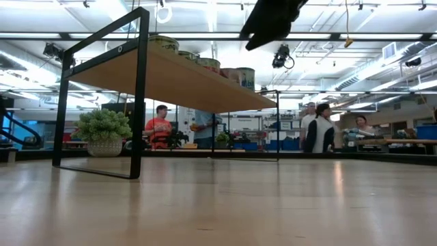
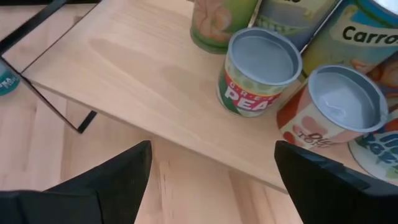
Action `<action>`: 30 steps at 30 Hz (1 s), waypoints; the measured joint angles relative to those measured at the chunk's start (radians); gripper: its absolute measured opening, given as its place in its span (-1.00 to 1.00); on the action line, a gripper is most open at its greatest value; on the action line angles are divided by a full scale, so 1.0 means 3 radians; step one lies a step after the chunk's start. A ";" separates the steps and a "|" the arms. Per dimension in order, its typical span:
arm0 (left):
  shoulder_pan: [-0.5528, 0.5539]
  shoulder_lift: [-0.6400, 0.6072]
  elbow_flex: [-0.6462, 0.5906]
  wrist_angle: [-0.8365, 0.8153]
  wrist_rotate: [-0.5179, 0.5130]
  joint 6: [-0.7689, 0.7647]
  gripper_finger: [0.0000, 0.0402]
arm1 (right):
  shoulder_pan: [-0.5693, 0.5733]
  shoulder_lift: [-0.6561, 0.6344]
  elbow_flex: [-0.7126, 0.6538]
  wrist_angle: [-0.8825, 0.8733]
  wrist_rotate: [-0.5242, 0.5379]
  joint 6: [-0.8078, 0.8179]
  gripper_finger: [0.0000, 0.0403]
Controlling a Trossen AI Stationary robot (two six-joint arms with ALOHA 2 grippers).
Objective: Pick and place cans onto a shelf
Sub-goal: Put the canned tuna on the shelf
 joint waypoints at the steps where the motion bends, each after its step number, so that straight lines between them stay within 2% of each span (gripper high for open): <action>1: -0.0041 0.0097 0.0000 0.0000 -0.0014 -0.0005 0.72 | 0.0018 -0.0011 0.0000 -0.0006 0.0015 0.0000 0.72; 6: -0.0179 0.0562 0.0000 0.0000 -0.0211 -0.0028 0.72 | 0.0079 -0.0017 0.0000 -0.0019 0.0012 -0.0026 0.72; 12: -0.0275 0.0925 0.0000 -0.0008 -0.0286 -0.0447 0.72 | 0.0083 -0.0017 0.0000 -0.0030 -0.0118 -0.0077 0.72; 18: -0.0481 0.1064 0.0000 0.0043 -0.0623 -0.0577 0.72 | 0.0087 -0.0017 0.0000 -0.0033 -0.0191 -0.0078 0.72; 21: -0.0565 0.1087 -0.0108 0.0175 -0.0646 -0.0778 0.72 | 0.0087 -0.0015 0.0000 -0.0058 -0.0191 -0.0078 0.72; 26: -0.0771 0.0987 -0.0432 0.0596 -0.0703 -0.1409 0.72 | 0.0087 -0.0014 0.0000 -0.0056 -0.0241 -0.0092 0.72; 30: -0.0961 0.1013 -0.0560 0.0859 -0.0669 -0.1491 0.72 | 0.0087 -0.0014 0.0000 -0.0056 -0.0343 -0.0081 0.72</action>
